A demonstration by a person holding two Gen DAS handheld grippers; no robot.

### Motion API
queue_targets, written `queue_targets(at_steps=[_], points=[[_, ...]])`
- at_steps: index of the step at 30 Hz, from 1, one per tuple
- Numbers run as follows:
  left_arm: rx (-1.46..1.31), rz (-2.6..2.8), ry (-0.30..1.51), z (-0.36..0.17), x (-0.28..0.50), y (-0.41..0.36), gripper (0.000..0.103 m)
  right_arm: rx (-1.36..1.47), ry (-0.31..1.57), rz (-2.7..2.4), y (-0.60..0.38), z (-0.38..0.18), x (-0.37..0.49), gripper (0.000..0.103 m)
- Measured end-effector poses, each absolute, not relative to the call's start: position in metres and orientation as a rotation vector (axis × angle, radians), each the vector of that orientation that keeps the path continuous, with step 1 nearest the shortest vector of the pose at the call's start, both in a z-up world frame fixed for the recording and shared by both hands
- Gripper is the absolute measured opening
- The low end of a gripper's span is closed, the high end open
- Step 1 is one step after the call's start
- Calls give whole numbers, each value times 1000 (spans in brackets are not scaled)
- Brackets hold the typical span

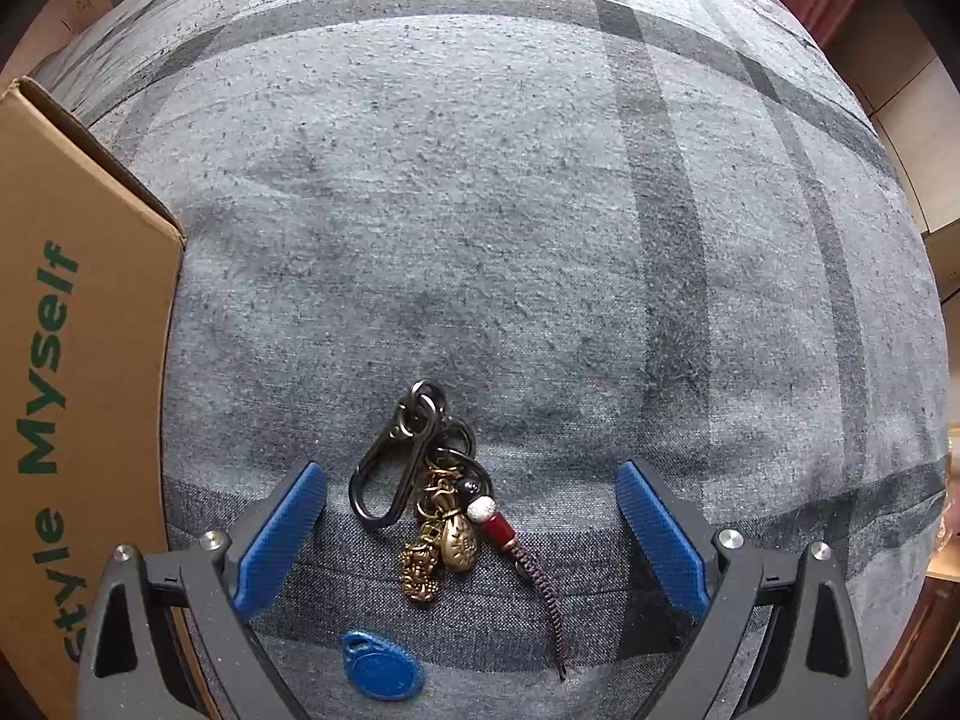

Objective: Organize rigid objects
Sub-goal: 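Move the right gripper back over the keys on the bed, then grasp the keys by their ring with the right gripper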

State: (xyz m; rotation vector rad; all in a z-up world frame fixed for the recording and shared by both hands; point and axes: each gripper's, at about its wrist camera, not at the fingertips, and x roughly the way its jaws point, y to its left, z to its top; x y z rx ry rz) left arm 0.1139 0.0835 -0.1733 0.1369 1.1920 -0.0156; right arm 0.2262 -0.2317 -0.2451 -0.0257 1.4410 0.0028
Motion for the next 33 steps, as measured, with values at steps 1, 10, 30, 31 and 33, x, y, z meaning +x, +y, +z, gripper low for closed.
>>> queue_targets(at_steps=[1,10,30,31,33], points=[[139,-14,1192,-174,114,84,14,-22,1442,6,-232,-246,227,100],[151,-10,1191,-175,115,82,14,-5,1460,32,-244,-260,239,103],[133,-7,1192,-175,115,84,14,40,1408,24,-252,-264,220,103],[132,-8,1191,-175,115,84,14,44,1408,27,-253,-264,220,103],[133,-7,1191,-175,115,85,14,36,1410,32,-255,-264,221,103]])
